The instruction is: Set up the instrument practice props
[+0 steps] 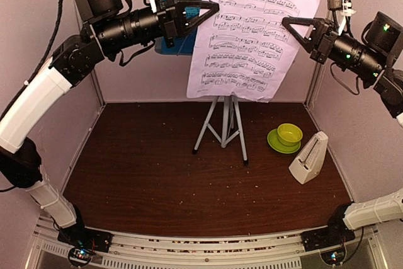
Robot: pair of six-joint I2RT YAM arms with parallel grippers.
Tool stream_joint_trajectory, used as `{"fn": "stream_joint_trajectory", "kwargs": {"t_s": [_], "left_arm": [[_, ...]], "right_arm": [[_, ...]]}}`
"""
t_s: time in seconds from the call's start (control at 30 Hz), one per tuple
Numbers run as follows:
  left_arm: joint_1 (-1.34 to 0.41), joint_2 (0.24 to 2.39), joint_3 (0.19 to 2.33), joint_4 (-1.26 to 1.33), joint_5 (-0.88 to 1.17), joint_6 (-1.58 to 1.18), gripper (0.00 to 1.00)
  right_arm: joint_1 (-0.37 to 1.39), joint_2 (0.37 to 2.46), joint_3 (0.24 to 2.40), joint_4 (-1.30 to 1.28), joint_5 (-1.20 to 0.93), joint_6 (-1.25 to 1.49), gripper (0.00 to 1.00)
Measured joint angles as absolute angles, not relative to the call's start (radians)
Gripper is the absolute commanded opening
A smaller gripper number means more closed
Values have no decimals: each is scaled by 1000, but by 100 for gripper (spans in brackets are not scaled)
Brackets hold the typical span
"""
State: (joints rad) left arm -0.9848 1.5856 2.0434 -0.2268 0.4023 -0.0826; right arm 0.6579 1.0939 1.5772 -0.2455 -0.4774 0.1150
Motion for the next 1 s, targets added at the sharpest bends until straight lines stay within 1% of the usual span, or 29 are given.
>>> {"fn": "stream_joint_trajectory", "kwargs": {"t_s": [0.07, 0.1, 0.17, 0.2, 0.27, 0.3, 0.33, 0.37, 0.43, 0.57, 0.87, 1.0], "left_arm": [[-985, 1629, 2107, -235, 381, -76, 0], [-985, 1652, 2143, -239, 373, -73, 0], [-984, 1704, 2226, -246, 352, -68, 0], [-984, 1727, 2263, -247, 342, -68, 0], [-981, 1753, 2301, -246, 325, -68, 0], [-976, 1761, 2312, -243, 317, -75, 0], [-971, 1768, 2320, -234, 310, -82, 0], [-962, 1773, 2325, -224, 302, -93, 0], [-942, 1784, 2339, -203, 284, -113, 0], [-913, 1810, 2393, -178, 230, -145, 0], [-909, 1816, 2435, -150, 49, -156, 0], [-909, 1816, 2435, -148, 1, -155, 0]], "right_arm": [[643, 1106, 1592, -234, -455, 122, 26], [638, 1113, 1600, -227, -444, 130, 31], [632, 1124, 1612, -213, -421, 138, 38], [629, 1129, 1620, -207, -407, 132, 39], [624, 1135, 1628, -202, -386, 137, 44], [621, 1137, 1631, -200, -376, 137, 54], [619, 1138, 1632, -197, -361, 134, 58], [616, 1139, 1632, -196, -350, 142, 60], [610, 1140, 1632, -192, -310, 136, 60], [603, 1163, 1659, -194, -221, 130, 53], [596, 1314, 1864, -284, -46, 130, 50], [595, 1383, 1936, -334, 10, 130, 46]]}}
